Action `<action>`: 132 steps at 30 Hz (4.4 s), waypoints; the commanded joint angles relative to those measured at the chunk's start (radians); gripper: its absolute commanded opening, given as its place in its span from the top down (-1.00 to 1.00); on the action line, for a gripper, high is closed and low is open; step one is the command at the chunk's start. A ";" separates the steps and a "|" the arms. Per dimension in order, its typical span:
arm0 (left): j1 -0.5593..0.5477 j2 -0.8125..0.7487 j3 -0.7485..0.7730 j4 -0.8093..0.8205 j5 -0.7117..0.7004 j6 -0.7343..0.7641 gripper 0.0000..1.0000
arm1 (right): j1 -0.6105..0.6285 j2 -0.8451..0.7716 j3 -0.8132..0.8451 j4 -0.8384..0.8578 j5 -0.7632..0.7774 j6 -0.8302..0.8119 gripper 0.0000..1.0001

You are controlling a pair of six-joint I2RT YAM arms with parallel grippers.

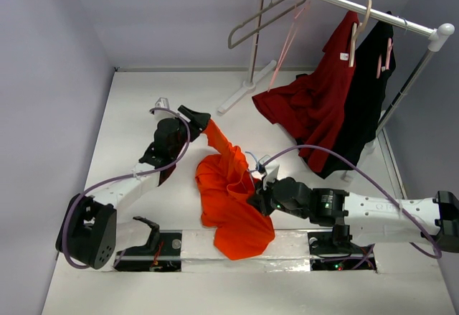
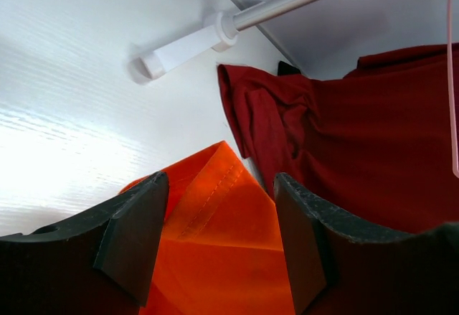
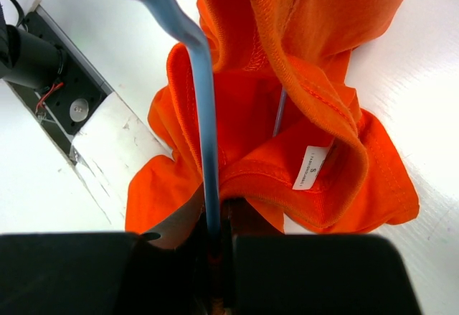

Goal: Place the t-shirt on the hanger
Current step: Place the T-shirt on the hanger, then place the hanger at the clothesline.

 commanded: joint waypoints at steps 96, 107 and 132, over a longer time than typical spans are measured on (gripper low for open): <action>-0.010 -0.621 -0.086 -0.146 0.178 0.308 -0.98 | -0.734 0.308 0.926 -0.574 0.231 -0.075 1.00; -0.010 -0.577 -0.145 -0.049 0.267 0.294 -0.98 | -0.756 0.359 1.064 -0.474 0.302 -0.186 1.00; -0.060 -0.578 -0.135 -0.081 0.208 0.320 -0.98 | -1.009 0.500 1.242 -0.431 0.047 -0.301 1.00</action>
